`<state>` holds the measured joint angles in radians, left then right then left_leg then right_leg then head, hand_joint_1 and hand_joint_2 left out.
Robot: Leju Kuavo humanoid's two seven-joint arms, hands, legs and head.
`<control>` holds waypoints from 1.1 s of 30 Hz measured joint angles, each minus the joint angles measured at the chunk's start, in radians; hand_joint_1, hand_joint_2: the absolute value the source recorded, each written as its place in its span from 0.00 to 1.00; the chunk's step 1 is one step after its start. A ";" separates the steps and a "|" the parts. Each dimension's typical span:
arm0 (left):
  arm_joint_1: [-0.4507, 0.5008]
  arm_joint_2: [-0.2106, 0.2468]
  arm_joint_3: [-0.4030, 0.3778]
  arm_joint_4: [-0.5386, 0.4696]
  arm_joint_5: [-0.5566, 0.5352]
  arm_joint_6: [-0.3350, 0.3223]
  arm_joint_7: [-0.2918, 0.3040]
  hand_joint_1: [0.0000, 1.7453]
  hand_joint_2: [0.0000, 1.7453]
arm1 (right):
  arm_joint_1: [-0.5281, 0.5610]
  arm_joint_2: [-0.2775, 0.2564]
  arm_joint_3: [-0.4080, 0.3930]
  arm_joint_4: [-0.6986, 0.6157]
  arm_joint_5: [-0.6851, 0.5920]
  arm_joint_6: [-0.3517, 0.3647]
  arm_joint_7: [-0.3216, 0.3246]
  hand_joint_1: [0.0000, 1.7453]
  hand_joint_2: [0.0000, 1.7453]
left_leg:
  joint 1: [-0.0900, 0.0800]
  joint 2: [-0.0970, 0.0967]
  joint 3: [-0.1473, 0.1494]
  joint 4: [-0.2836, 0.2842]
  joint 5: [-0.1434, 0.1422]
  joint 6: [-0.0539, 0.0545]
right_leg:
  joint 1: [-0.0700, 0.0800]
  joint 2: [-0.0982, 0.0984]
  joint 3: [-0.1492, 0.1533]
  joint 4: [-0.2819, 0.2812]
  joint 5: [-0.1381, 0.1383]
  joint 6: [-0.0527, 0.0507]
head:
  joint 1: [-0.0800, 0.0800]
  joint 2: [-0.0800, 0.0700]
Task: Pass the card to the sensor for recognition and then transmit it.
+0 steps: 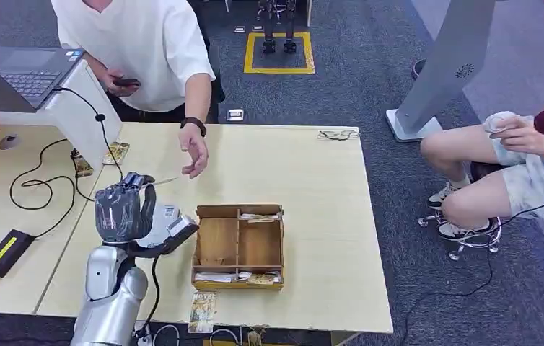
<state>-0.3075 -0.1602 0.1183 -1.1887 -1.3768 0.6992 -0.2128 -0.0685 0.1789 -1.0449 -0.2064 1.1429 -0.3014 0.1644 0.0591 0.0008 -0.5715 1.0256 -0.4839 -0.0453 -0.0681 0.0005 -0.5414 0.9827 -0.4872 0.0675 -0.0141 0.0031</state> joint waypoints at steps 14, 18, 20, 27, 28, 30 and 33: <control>-0.213 0.060 -0.132 0.142 -0.055 -0.001 0.232 1.00 1.00 | -0.002 0.000 0.024 0.000 0.032 0.025 -0.008 0.00 1.00 | 0.000 0.000 -0.001 0.000 0.000 0.000 | 0.000 0.000 -0.001 0.000 0.001 0.000 | 0.000 0.000; -0.288 0.067 -0.188 0.251 -0.053 -0.002 0.255 1.00 1.00 | -0.006 0.000 0.032 0.000 0.040 0.031 -0.005 0.00 1.00 | 0.000 0.000 -0.001 0.000 0.000 0.000 | 0.000 0.000 -0.001 0.000 0.001 0.000 | 0.000 0.000; -0.315 0.068 -0.208 0.294 -0.053 -0.002 0.263 1.00 1.00 | -0.007 0.000 0.036 0.000 0.041 0.031 -0.008 0.00 1.00 | 0.000 0.000 -0.001 0.000 0.000 0.000 | 0.000 0.000 -0.001 0.000 0.002 0.000 | 0.000 0.000; -0.350 0.065 -0.269 0.376 -0.027 -0.001 0.247 1.00 1.00 | -0.007 0.000 0.045 0.000 0.046 0.034 -0.008 0.00 1.00 | 0.000 0.001 -0.001 0.000 0.000 0.000 | 0.000 0.001 -0.002 0.000 0.001 0.000 | 0.000 0.000; -0.352 0.063 -0.278 0.385 -0.018 -0.001 0.240 0.94 1.00 | -0.007 0.000 0.045 0.000 0.043 0.034 -0.008 0.00 1.00 | 0.000 0.001 -0.001 0.000 0.000 0.000 | 0.000 0.001 -0.003 0.000 0.001 0.000 | 0.000 0.000; -0.353 0.059 -0.300 0.397 0.006 -0.001 0.236 0.00 1.00 | -0.007 0.000 0.045 0.000 0.044 0.033 -0.008 0.00 1.00 | 0.000 0.001 -0.002 0.000 0.000 0.000 | 0.000 0.002 -0.003 0.000 0.001 0.000 | 0.000 0.000; -0.353 0.058 -0.329 0.401 0.020 -0.001 0.239 0.00 1.00 | -0.007 0.000 0.045 0.000 0.042 0.033 -0.010 0.00 1.00 | 0.000 0.001 -0.002 0.000 0.000 0.000 | 0.000 0.001 -0.003 0.000 0.001 0.000 | 0.000 0.000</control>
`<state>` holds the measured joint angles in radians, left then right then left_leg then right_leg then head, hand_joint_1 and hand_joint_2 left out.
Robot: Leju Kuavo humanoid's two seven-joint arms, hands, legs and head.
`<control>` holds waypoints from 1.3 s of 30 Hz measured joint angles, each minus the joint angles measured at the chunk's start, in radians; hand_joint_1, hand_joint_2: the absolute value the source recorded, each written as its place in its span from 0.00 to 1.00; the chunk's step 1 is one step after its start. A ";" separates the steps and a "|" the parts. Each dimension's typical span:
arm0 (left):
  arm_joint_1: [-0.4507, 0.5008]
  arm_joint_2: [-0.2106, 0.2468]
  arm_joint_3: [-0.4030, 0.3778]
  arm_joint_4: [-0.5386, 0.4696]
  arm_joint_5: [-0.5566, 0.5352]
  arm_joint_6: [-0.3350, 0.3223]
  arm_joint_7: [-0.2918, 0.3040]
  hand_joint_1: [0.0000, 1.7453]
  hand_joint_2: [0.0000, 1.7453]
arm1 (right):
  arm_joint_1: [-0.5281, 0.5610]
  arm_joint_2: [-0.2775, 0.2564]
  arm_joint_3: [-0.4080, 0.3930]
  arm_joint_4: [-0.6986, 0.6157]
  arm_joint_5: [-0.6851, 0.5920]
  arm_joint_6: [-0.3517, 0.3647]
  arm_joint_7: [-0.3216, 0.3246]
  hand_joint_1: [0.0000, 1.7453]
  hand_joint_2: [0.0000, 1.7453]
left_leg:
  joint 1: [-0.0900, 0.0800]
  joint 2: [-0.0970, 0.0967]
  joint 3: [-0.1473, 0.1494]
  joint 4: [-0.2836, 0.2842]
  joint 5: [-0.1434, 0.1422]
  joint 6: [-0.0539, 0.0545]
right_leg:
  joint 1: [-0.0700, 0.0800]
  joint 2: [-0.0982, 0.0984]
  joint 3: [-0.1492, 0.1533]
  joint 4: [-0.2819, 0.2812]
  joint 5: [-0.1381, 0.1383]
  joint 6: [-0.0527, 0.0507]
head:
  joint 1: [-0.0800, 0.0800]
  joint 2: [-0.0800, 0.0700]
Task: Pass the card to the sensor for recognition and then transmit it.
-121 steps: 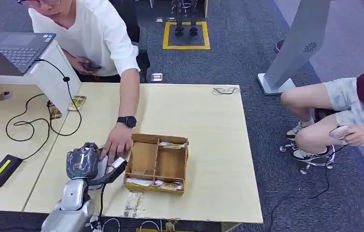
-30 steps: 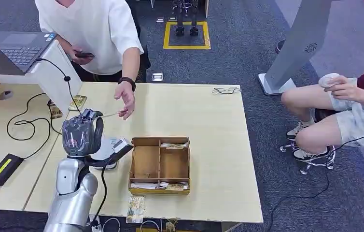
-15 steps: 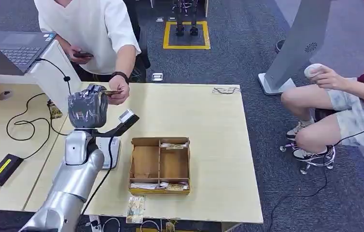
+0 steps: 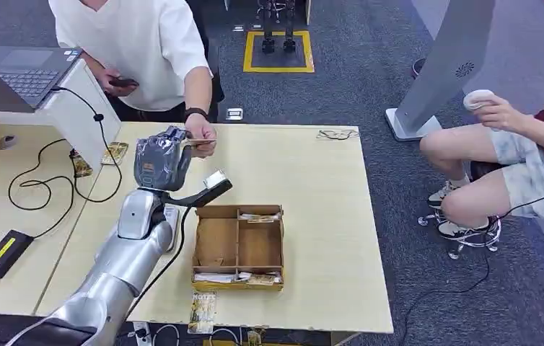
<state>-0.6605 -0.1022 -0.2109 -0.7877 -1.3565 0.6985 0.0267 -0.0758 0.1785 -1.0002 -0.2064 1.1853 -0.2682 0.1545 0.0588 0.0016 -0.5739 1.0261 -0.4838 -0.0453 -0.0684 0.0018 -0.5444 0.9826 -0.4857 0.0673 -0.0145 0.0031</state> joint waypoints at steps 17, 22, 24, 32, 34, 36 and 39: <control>0.061 0.003 -0.034 -0.078 0.130 0.000 -0.054 0.00 1.00 | 0.001 0.000 0.000 0.000 -0.013 -0.003 0.000 0.00 1.00 | 0.000 0.000 0.000 0.000 0.000 0.000 | 0.000 0.000 0.000 0.000 0.000 0.000 | 0.000 0.000; 0.074 0.003 -0.034 -0.102 0.133 0.000 -0.054 0.00 1.00 | 0.001 0.000 0.000 0.000 -0.013 -0.003 0.000 0.00 1.00 | 0.000 0.000 0.000 0.000 0.000 0.000 | 0.000 0.000 0.000 0.000 0.000 0.000 | 0.000 0.000; 0.081 0.003 -0.034 -0.112 0.144 0.000 -0.073 0.00 1.00 | 0.001 0.000 0.000 0.000 -0.015 -0.003 0.000 0.00 1.00 | 0.000 0.000 0.000 0.000 0.000 0.000 | 0.000 0.000 0.000 0.000 0.000 0.000 | 0.000 0.000; 0.189 0.031 -0.036 -0.267 0.409 0.000 -0.307 0.00 1.00 | 0.002 0.000 -0.007 0.000 -0.039 -0.007 -0.008 0.00 1.00 | 0.000 0.000 -0.001 0.000 0.000 0.000 | 0.000 0.000 0.000 0.000 0.000 0.000 | 0.000 0.000; 0.236 0.053 -0.054 -0.322 0.493 -0.007 -0.326 0.00 1.00 | 0.004 0.000 -0.014 0.000 -0.047 -0.007 -0.008 0.00 1.00 | 0.000 0.000 -0.001 0.000 0.000 0.000 | 0.000 0.000 -0.001 0.000 0.000 0.000 | 0.000 0.000; 0.286 0.078 -0.072 -0.378 0.555 -0.016 -0.337 0.00 1.00 | 0.006 0.000 -0.022 0.000 -0.054 -0.007 -0.008 0.00 1.00 | 0.000 0.000 -0.001 0.000 0.000 0.000 | 0.000 0.000 -0.001 0.000 -0.001 0.000 | 0.000 0.000; 0.353 0.101 -0.095 -0.441 0.601 -0.019 -0.352 0.00 1.00 | 0.007 0.000 -0.032 0.000 -0.065 -0.010 -0.008 0.00 1.00 | 0.000 0.000 -0.002 0.000 0.000 0.000 | 0.000 -0.001 -0.001 0.000 -0.001 0.001 | 0.000 0.000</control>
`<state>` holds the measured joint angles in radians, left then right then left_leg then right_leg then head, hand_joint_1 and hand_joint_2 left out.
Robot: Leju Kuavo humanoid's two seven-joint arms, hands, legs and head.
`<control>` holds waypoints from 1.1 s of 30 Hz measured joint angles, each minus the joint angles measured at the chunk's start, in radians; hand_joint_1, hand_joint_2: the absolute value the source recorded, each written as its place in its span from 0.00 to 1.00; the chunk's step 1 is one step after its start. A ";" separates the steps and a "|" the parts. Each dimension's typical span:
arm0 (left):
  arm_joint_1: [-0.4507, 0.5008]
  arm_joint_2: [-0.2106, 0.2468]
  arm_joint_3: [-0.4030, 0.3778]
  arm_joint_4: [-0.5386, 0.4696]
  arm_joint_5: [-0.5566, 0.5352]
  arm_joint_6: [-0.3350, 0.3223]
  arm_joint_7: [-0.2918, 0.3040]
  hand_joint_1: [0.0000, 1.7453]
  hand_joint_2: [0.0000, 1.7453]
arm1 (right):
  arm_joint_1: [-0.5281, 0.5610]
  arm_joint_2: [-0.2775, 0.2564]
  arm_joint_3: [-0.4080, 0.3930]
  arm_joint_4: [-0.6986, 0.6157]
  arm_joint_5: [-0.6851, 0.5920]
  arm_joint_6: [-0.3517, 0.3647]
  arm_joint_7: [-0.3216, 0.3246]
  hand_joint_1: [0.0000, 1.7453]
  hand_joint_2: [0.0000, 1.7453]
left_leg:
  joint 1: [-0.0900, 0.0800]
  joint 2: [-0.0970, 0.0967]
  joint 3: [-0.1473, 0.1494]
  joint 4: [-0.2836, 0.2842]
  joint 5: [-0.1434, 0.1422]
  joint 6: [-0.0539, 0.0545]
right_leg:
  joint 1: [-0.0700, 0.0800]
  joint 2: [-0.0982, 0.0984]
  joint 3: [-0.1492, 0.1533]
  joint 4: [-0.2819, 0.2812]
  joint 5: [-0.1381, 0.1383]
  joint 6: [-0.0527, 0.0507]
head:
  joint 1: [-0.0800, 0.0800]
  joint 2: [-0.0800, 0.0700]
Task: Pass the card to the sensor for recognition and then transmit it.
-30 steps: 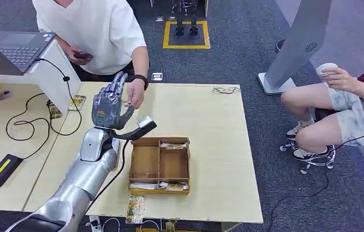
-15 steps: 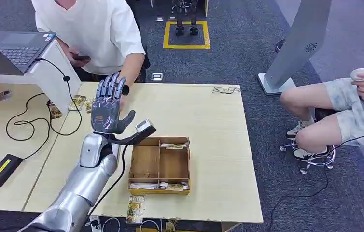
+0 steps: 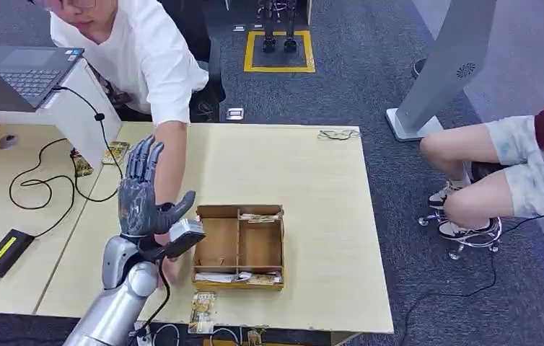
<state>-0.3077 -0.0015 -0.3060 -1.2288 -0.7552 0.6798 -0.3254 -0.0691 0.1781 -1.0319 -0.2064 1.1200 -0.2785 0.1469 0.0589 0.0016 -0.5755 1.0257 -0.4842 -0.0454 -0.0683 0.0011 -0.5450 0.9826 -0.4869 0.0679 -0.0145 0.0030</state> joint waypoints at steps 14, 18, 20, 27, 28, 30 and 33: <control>0.127 0.059 -0.041 -0.179 0.097 0.005 -0.096 0.00 1.00 | 0.002 0.000 -0.023 0.000 -0.011 -0.010 -0.003 0.00 1.00 | 0.000 0.000 0.000 0.000 0.000 0.000 | 0.000 0.000 0.000 0.000 0.000 0.000 | 0.000 0.000; 0.163 0.083 -0.041 -0.238 0.097 0.005 -0.146 0.00 1.00 | 0.002 0.000 -0.026 0.001 -0.011 -0.008 -0.003 0.00 1.00 | 0.000 0.000 0.000 0.000 0.000 0.000 | 0.000 0.000 0.000 0.000 0.000 0.000 | 0.000 0.000; 0.178 0.091 -0.042 -0.260 0.093 0.000 -0.161 0.00 1.00 | 0.002 0.000 -0.027 0.001 -0.011 -0.006 -0.003 0.00 1.00 | 0.000 0.000 0.000 0.000 0.000 0.000 | 0.000 0.000 0.000 0.000 0.000 0.000 | 0.000 0.000; 0.213 0.103 -0.067 -0.289 0.063 -0.011 -0.162 0.00 1.00 | 0.002 0.000 -0.028 0.001 -0.011 -0.008 -0.003 0.00 1.00 | 0.000 0.000 0.000 0.000 0.000 0.000 | 0.000 0.000 0.000 0.000 0.000 0.000 | 0.000 0.000; 0.216 0.104 -0.069 -0.291 0.062 -0.011 -0.162 0.00 1.00 | 0.002 0.000 -0.029 0.001 -0.011 -0.008 -0.003 0.00 1.00 | 0.000 0.000 0.000 0.000 0.000 0.000 | 0.000 0.000 0.000 0.000 0.000 0.000 | 0.000 0.000; 0.220 0.105 -0.075 -0.291 0.060 -0.011 -0.162 0.00 1.00 | 0.002 0.000 -0.030 0.001 -0.011 -0.009 -0.003 0.00 1.00 | 0.000 0.000 0.000 0.000 0.000 0.000 | 0.000 0.000 0.000 0.000 0.000 0.000 | 0.000 0.000; 0.224 0.105 -0.079 -0.291 0.059 -0.010 -0.161 0.00 1.00 | 0.002 0.000 -0.031 0.001 -0.011 -0.010 -0.003 0.00 1.00 | 0.000 0.000 0.000 0.000 0.000 0.000 | 0.000 0.000 0.000 0.000 0.000 0.000 | 0.000 0.000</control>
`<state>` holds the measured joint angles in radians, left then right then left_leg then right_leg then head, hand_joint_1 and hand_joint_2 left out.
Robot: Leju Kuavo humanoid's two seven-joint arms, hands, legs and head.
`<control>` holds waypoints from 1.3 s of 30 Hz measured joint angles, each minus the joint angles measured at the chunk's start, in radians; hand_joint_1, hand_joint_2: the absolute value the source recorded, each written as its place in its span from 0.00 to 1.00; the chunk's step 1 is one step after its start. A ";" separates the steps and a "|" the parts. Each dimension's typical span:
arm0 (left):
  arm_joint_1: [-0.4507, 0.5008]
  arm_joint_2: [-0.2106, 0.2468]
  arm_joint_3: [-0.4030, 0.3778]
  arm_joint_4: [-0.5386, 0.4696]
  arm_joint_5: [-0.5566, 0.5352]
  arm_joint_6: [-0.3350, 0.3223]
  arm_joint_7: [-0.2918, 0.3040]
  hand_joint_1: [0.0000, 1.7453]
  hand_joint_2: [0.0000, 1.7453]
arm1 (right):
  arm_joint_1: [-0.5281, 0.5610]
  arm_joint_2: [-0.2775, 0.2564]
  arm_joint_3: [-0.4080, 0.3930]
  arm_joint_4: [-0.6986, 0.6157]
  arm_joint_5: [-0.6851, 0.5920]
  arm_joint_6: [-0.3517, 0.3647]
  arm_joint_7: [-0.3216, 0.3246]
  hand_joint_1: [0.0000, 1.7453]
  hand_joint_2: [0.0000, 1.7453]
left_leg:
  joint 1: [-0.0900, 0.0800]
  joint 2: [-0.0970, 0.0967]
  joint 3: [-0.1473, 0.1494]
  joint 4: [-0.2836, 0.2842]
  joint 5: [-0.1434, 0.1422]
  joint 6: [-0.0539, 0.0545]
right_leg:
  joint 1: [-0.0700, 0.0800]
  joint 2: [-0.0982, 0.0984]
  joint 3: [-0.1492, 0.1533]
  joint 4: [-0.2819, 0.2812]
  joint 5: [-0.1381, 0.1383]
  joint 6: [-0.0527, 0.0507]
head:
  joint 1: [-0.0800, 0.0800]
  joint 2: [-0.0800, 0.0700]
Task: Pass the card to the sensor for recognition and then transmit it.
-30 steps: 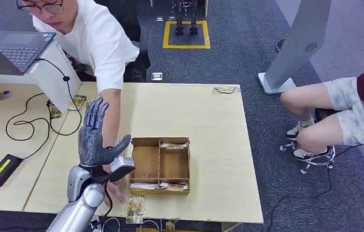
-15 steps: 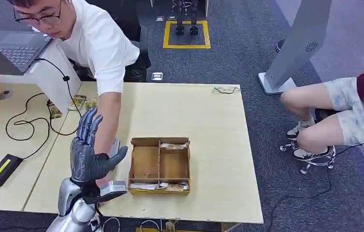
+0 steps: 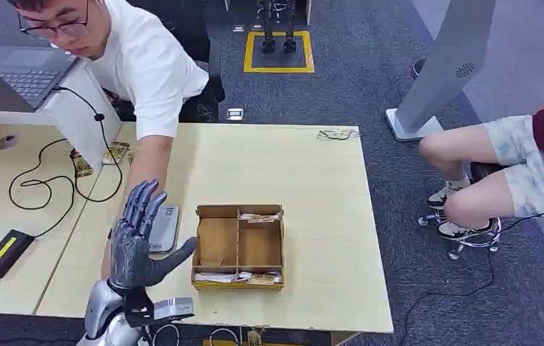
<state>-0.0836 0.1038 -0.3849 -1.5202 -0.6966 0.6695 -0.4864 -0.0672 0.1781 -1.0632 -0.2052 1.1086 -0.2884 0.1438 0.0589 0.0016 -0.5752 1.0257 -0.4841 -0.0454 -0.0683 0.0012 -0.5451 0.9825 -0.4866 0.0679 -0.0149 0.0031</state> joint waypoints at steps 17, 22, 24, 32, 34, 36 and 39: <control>0.001 0.000 -0.002 0.000 -0.017 0.003 0.035 0.00 1.00 | 0.000 0.000 -0.006 0.000 0.000 -0.003 0.000 0.00 1.00 | 0.000 0.000 0.000 0.000 0.000 0.000 | 0.000 0.000 0.000 0.000 0.000 0.000 | 0.000 0.000; 0.002 0.000 -0.002 0.000 -0.017 0.003 0.035 0.00 1.00 | 0.000 0.000 -0.006 0.000 0.000 -0.003 0.000 0.00 1.00 | 0.000 0.000 0.000 0.000 0.000 0.000 | 0.000 0.000 0.000 0.000 0.000 0.000 | 0.000 0.000; 0.002 0.000 -0.002 0.000 -0.017 0.003 0.035 0.00 1.00 | 0.000 0.000 -0.007 0.000 0.000 -0.003 0.000 0.00 1.00 | 0.000 0.000 0.000 0.000 0.000 0.000 | 0.000 0.000 0.000 0.000 0.000 0.000 | 0.000 0.000; 0.010 -0.001 -0.002 0.000 -0.019 0.004 0.038 0.00 1.00 | 0.000 0.000 -0.010 0.000 -0.002 -0.004 0.000 0.00 1.00 | 0.000 0.000 0.000 0.000 0.000 0.000 | 0.000 0.000 0.000 0.000 0.000 0.000 | 0.000 0.000; 0.015 -0.002 -0.002 0.000 -0.020 0.005 0.041 0.00 1.00 | 0.000 0.000 -0.011 0.000 -0.002 -0.005 0.000 0.00 1.00 | 0.000 0.000 0.000 0.000 0.000 0.000 | 0.000 0.000 0.000 0.000 0.000 0.000 | 0.000 0.000; 0.019 -0.004 -0.002 0.000 -0.020 0.005 0.041 0.00 1.00 | 0.000 0.000 -0.012 0.000 -0.002 -0.006 0.000 0.00 1.00 | 0.000 0.000 0.000 0.000 0.000 0.000 | 0.000 0.000 0.000 0.000 0.000 0.000 | 0.000 0.000; 0.023 -0.005 -0.002 0.000 -0.020 0.006 0.041 0.00 1.00 | 0.000 0.000 -0.012 0.000 -0.003 -0.006 0.000 0.00 1.00 | 0.000 0.000 0.000 0.000 0.000 0.000 | 0.000 0.000 0.000 0.000 0.000 0.000 | 0.000 0.000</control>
<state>-0.0602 0.0984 -0.3872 -1.5198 -0.7168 0.6752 -0.4456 -0.0671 0.1781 -1.0754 -0.2052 1.1059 -0.2949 0.1438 0.0589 0.0017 -0.5753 1.0257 -0.4842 -0.0454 -0.0683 0.0012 -0.5451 0.9824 -0.4866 0.0680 -0.0145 0.0031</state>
